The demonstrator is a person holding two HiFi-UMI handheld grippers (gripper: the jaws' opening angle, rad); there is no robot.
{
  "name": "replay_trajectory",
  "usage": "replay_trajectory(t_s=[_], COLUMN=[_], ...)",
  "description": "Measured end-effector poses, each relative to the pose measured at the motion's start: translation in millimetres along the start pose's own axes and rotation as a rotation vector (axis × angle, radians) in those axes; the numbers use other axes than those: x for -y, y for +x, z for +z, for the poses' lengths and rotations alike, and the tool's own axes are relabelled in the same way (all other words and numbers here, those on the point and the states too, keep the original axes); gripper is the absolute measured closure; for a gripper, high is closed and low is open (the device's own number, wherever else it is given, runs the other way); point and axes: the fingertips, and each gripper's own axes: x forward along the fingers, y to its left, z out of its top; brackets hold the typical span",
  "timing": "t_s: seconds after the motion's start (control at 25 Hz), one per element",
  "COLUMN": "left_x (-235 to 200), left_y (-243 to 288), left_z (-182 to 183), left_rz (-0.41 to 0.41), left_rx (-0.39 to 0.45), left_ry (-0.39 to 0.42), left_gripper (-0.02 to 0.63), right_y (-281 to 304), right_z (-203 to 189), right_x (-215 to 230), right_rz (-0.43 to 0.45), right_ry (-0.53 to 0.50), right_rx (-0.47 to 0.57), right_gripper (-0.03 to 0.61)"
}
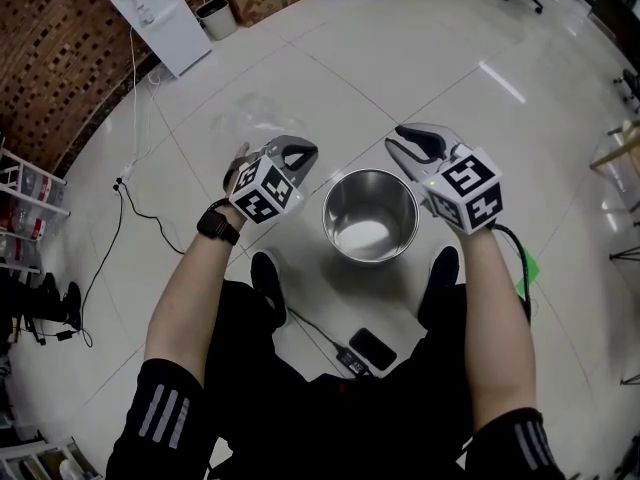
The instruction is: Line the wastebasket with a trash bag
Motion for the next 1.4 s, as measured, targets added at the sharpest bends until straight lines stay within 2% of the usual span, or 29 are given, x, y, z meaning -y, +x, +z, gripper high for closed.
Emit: replay_trajectory(t_s=[0.16, 0.32, 0.52, 0.64, 0.72, 0.88, 0.96, 1.04, 1.16, 1.28, 1.4], left_x=[37.1, 86.3, 149.5, 178.2, 192.7, 211.6, 213.6, 213.1, 213.3, 213.1, 198.3], left_y=[5.7, 14.1, 22.7, 24.5, 25.6, 27.0, 27.7, 26.9, 24.3, 22.5, 15.1], left_z=[44.1, 72.1, 86.0, 88.8, 92.3, 93.6, 94.2, 96.7, 100.2, 101.2, 102.7], left_rz=[-0.074, -0.177, -0.298, -0.352, -0.375, -0.403, -0.407, -0.405, -0.405, -0.414, -0.414], left_rx=[0.057, 0.087, 0.096, 0.104, 0.116, 0.127, 0.132, 0.144, 0.162, 0.168, 0.173], left_ry=[0.083, 0.155, 0.239, 0.286, 0.303, 0.328, 0.324, 0.311, 0.302, 0.290, 0.240], left_gripper=[0.621, 0.621, 0.621, 0.621, 0.621, 0.620, 0.621, 0.620, 0.620, 0.605, 0.522], right_y=[-9.6, -16.1, -10.6, 3.4, 13.7, 33.4, 38.8, 40.4, 40.8, 39.6, 34.1], right_z=[4.1, 7.1, 4.4, -5.7, -20.8, -70.5, -94.3, -113.2, -130.6, -135.8, -135.7], right_x=[10.7, 14.3, 1.8, -11.3, -19.4, -36.7, -40.4, -42.1, -44.5, -42.5, -34.4], right_rz=[-0.020, 0.001, 0.072, 0.113, 0.141, 0.192, 0.200, 0.205, 0.212, 0.199, 0.182], right_ry=[0.033, 0.085, 0.140, 0.135, 0.129, 0.114, 0.105, 0.115, 0.129, 0.110, 0.109], right_rx=[0.039, 0.083, 0.086, 0.028, -0.038, -0.239, -0.333, -0.399, -0.457, -0.484, -0.496], right_gripper=[0.468, 0.463, 0.397, 0.343, 0.329, 0.328, 0.360, 0.463, 0.571, 0.571, 0.572])
